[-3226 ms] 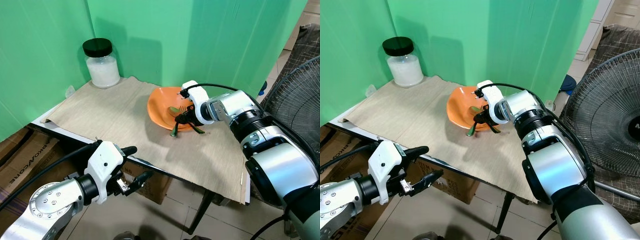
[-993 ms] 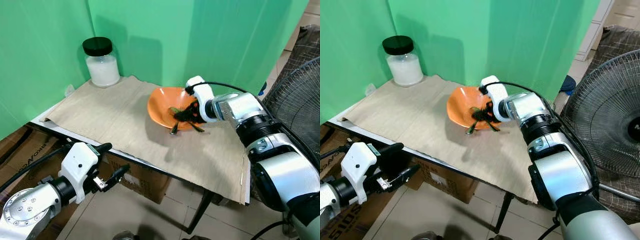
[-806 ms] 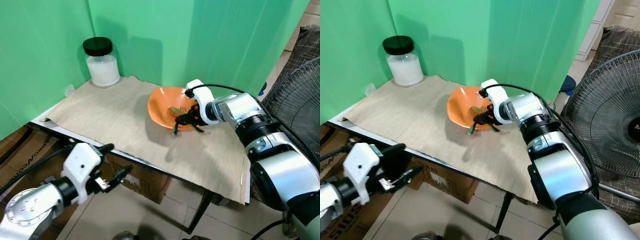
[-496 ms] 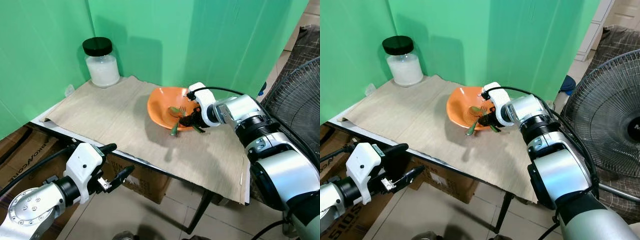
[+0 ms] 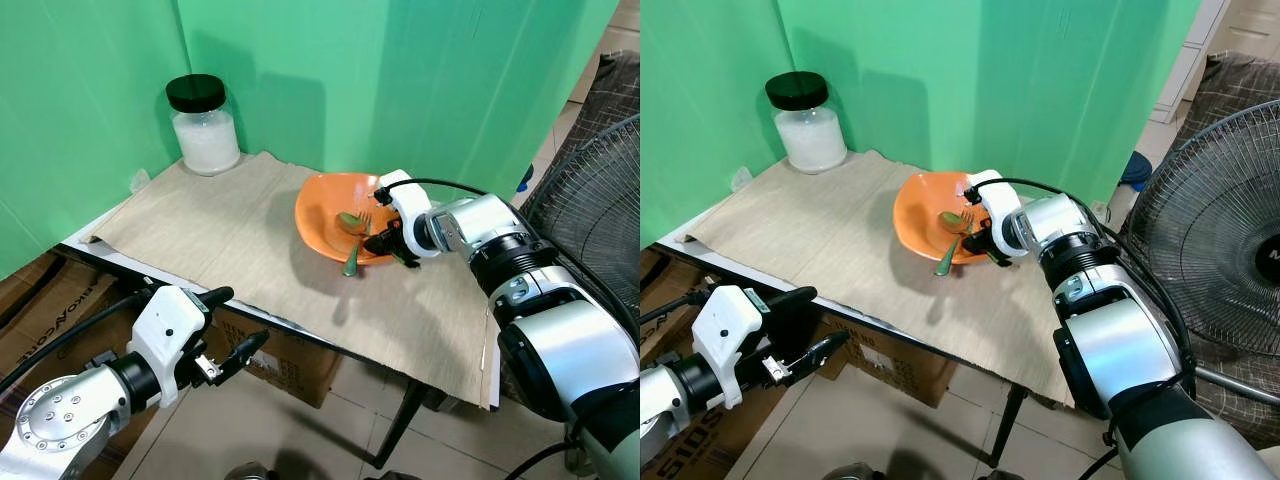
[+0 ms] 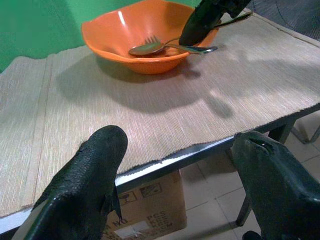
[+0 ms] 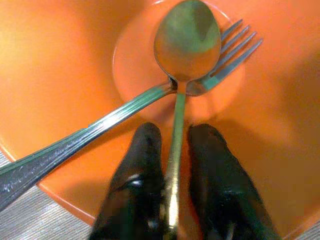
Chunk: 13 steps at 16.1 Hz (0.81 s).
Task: Setting the table
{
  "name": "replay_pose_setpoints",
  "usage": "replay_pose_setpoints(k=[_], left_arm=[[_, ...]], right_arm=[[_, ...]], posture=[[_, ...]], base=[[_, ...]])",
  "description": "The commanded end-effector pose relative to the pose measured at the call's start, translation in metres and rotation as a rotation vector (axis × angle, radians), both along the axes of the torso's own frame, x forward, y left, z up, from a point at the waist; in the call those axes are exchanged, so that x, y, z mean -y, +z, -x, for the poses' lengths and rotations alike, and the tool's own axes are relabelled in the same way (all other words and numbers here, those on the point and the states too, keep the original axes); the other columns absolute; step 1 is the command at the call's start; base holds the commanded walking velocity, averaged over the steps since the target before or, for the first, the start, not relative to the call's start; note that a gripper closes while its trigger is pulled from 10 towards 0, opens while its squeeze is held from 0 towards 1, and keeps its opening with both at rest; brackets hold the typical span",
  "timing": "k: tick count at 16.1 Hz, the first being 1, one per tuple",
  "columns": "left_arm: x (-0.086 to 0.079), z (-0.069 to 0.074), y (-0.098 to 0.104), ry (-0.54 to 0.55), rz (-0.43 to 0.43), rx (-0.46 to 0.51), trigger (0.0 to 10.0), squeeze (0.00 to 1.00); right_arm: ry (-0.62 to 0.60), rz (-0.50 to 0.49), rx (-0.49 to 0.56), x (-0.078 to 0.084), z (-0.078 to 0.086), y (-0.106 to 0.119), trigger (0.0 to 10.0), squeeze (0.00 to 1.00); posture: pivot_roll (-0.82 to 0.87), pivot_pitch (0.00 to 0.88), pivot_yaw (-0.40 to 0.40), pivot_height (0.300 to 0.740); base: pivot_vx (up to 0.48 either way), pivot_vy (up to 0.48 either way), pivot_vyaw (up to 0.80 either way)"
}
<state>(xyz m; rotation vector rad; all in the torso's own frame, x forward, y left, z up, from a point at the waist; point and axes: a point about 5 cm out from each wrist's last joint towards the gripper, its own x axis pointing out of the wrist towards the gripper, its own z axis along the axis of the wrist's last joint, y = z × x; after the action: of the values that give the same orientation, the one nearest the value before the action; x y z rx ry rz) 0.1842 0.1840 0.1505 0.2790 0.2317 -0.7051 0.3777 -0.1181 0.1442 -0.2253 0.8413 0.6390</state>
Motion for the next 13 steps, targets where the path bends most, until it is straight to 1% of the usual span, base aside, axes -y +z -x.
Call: replay_pose_setpoints(k=[1, 11, 13], left_arm=[[0.0022, 0.0009, 0.0011, -0.02, -0.006, 0.008, 10.0, 0.0], [0.0041, -0.0017, 0.0029, -0.027, 0.0, 0.017, 10.0, 0.0], [0.004, -0.0021, 0.0029, -0.025, 0.0, 0.019, 10.0, 0.0]], right_arm=[[0.002, 0.009, 0.012, -0.0005, -0.002, 0.0032, 0.0, 0.0], [-0.006, 0.009, 0.027, 0.0003, -0.0039, 0.0048, 0.0, 0.0], [-0.015, 0.01, 0.047, 0.0006, -0.0058, 0.0079, 0.0, 0.0]], posture=[[0.06, 0.0, -0.022, 0.74], [0.06, 0.0, -0.02, 0.74], [0.06, 0.0, -0.021, 0.74]], base=[[0.0, 0.0, 0.0], [0.0, 0.0, 0.0], [0.0, 0.0, 0.0]])
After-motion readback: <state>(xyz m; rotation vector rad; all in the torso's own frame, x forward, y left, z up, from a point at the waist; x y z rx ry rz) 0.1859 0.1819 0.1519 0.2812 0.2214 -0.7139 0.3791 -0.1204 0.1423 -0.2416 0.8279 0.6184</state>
